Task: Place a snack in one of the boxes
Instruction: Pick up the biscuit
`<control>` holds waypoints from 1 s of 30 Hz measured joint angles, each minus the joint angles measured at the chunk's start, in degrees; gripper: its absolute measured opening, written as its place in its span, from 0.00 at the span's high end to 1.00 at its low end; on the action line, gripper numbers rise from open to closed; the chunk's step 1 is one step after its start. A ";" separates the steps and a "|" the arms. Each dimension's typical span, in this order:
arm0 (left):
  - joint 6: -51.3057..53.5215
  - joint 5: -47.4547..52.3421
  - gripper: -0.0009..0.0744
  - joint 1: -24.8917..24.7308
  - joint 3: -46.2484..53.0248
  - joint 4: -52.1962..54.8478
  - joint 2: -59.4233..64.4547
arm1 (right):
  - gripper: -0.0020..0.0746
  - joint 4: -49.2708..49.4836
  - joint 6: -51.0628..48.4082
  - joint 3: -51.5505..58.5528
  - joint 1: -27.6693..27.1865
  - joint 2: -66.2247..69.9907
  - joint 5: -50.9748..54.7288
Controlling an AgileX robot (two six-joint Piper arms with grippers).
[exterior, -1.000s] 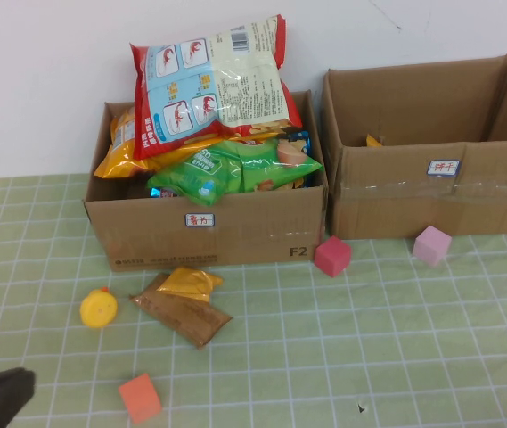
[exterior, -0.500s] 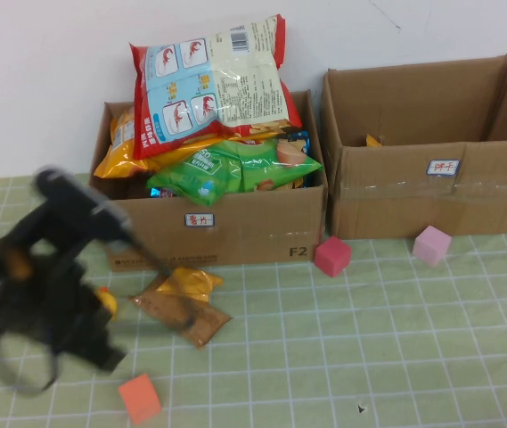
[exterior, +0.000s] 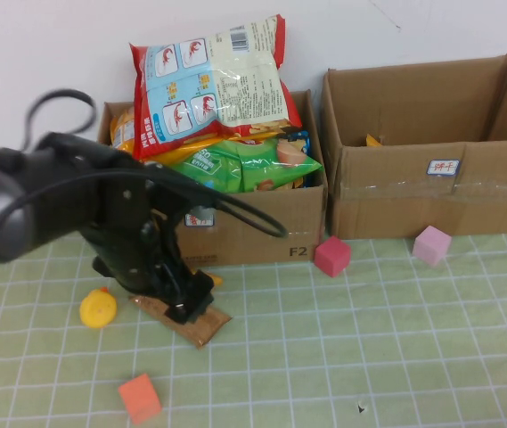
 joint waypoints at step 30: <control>-30.54 -24.28 0.08 0.16 -0.36 21.01 18.42 | 0.98 -0.04 0.00 -0.11 0.00 0.00 0.23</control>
